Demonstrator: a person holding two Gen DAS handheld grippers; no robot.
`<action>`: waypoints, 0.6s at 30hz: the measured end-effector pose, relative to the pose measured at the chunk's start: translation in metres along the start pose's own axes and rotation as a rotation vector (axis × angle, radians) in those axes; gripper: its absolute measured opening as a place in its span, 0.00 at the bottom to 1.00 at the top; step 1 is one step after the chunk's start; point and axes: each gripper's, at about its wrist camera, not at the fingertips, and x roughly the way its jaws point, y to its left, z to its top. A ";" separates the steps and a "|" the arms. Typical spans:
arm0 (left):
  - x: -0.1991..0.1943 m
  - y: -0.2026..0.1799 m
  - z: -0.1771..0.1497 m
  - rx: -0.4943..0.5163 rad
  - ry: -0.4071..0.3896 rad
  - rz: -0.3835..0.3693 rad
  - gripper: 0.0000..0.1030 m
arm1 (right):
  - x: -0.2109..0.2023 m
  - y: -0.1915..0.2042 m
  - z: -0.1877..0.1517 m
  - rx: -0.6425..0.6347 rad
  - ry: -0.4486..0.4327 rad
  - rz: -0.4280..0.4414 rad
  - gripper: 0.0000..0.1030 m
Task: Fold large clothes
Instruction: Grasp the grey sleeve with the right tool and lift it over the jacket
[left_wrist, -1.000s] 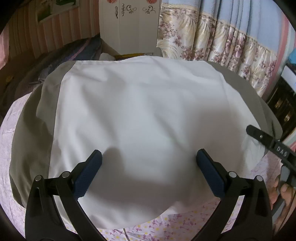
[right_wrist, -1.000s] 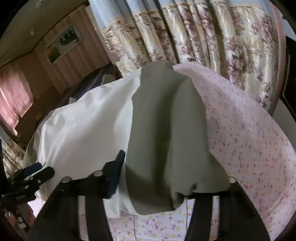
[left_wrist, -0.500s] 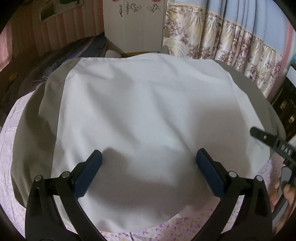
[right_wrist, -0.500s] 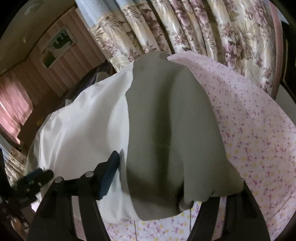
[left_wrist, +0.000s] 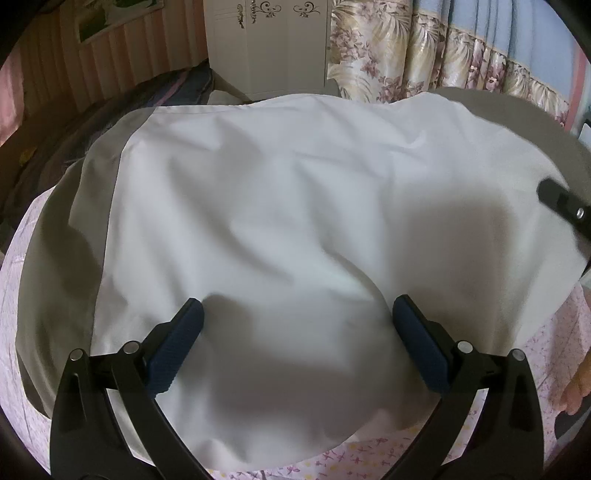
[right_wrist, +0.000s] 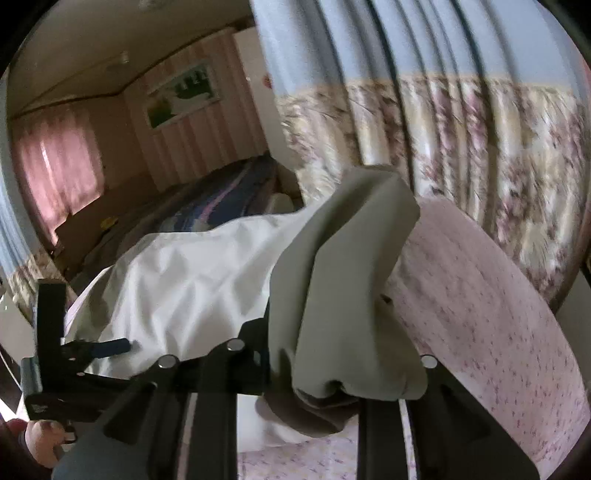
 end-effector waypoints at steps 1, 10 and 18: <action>0.000 0.000 0.001 0.001 0.000 -0.004 0.97 | -0.002 0.005 0.002 -0.018 -0.004 0.008 0.21; -0.032 0.033 0.005 -0.003 -0.024 -0.072 0.97 | -0.008 0.089 0.028 -0.255 -0.015 0.098 0.17; -0.110 0.138 -0.002 0.001 -0.136 0.045 0.97 | 0.007 0.174 0.021 -0.344 0.020 0.231 0.15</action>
